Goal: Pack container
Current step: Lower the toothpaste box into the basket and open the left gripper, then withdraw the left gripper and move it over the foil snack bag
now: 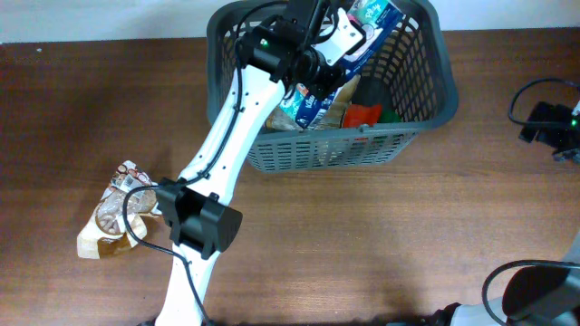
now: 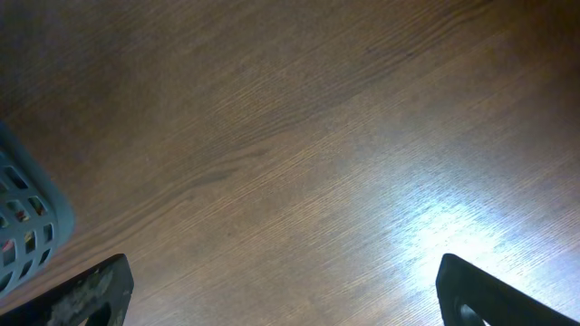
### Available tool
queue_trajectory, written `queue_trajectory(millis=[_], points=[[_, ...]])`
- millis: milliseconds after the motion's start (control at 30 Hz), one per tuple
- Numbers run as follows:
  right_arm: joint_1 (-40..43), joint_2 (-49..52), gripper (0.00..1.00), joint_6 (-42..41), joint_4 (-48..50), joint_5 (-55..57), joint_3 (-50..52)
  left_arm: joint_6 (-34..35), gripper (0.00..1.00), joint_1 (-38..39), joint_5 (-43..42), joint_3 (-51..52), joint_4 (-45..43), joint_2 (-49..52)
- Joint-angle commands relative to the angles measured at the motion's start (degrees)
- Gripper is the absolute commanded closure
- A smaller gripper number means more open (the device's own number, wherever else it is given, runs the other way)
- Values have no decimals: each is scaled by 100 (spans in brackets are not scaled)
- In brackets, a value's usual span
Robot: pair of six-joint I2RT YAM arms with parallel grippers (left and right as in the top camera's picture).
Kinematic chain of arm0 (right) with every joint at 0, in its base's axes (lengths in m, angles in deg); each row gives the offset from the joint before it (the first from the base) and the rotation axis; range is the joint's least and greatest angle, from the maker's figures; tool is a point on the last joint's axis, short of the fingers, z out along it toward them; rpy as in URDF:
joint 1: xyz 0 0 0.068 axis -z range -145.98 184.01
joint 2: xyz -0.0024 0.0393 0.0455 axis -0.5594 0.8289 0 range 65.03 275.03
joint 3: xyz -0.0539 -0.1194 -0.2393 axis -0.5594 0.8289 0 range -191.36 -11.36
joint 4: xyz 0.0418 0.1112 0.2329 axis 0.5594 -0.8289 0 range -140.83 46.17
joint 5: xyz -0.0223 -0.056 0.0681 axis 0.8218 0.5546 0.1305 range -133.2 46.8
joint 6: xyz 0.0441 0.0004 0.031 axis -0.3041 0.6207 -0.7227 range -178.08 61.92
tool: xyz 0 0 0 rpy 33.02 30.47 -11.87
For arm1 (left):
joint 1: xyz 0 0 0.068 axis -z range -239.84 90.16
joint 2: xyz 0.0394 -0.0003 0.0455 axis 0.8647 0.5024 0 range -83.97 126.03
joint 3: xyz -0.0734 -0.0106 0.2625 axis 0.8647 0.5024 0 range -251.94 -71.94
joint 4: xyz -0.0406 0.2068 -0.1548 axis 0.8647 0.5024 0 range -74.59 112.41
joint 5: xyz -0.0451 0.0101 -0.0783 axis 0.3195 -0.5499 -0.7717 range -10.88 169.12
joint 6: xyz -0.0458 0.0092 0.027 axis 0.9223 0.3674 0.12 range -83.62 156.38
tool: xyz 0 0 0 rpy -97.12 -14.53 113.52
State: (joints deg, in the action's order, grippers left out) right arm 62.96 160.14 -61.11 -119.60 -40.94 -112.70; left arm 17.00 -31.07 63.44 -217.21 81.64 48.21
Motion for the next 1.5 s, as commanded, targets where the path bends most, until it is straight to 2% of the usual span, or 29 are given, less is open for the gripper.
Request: queue_trajectory(millis=[0,133,200,333,533,733,767,833,967,1100,1167,1467], points=[[37,13,1,-46,17,-13,26,-131,59,-111,-79,11,-15,9],[37,13,1,-46,17,-13,26,-129,46,-149,35,11,7,9],[37,13,1,-46,17,-13,26,-129,33,-157,94,11,33,9],[37,13,1,-46,17,-13,26,-129,25,-164,94,11,81,9],[37,13,1,-46,17,-13,26,-68,18,-175,109,-48,92,-50],[37,13,1,-46,17,-13,26,63,13,-326,125,-610,181,-531],[37,13,1,-46,17,-13,26,63,7,-369,203,-719,199,-643],[37,13,1,-46,17,-13,26,63,1,-476,540,-896,238,-890],[37,13,1,-46,17,-13,26,63,0,-739,1517,-1003,487,-1399],[37,13,1,-46,17,-13,26,72,0,-1069,2033,-1005,1049,-1788],[37,13,1,-46,17,-13,26,352,0,-1228,2162,-1005,1287,-1934],[37,13,1,-46,17,-13,26,2433,0,-2133,2743,-1003,2653,-2428]])
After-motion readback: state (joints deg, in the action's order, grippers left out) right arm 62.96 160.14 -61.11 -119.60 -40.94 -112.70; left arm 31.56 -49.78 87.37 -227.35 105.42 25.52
